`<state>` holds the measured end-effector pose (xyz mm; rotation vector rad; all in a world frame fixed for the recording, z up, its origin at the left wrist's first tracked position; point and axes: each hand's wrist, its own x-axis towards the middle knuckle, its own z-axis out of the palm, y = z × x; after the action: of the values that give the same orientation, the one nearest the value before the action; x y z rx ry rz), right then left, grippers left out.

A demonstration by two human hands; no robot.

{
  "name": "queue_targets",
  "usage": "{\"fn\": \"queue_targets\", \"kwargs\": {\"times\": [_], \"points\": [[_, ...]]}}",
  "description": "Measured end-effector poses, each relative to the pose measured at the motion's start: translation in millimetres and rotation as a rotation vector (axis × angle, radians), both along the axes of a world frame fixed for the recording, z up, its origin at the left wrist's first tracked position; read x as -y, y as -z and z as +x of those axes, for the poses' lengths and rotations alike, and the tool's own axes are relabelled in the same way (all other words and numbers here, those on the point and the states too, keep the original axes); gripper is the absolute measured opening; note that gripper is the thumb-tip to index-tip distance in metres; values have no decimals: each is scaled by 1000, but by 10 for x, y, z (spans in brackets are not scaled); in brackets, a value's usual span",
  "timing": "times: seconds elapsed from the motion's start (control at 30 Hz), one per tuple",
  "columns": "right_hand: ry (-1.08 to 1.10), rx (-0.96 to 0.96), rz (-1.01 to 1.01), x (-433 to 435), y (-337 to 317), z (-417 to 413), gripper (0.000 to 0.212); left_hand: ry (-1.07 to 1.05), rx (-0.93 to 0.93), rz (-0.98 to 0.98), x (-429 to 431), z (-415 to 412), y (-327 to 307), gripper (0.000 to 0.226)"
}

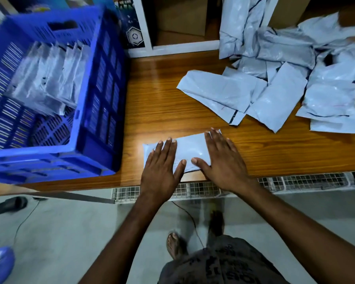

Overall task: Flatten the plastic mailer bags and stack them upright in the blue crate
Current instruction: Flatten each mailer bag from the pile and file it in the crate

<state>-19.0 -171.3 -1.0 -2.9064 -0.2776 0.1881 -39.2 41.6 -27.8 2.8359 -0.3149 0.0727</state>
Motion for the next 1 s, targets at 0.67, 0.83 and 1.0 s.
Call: {"fn": "queue_targets", "kwargs": {"times": [0.67, 0.83, 1.0], "points": [[-299, 49, -125, 21, -186, -471, 93, 193, -3, 121, -330, -381, -214, 73], [-291, 214, -98, 109, -158, -708, 70, 267, 181, -20, -491, -532, -294, 58], [-176, 413, 94, 172, -628, -691, 59, 178, 324, -185, -437, -473, -887, 44]]}}
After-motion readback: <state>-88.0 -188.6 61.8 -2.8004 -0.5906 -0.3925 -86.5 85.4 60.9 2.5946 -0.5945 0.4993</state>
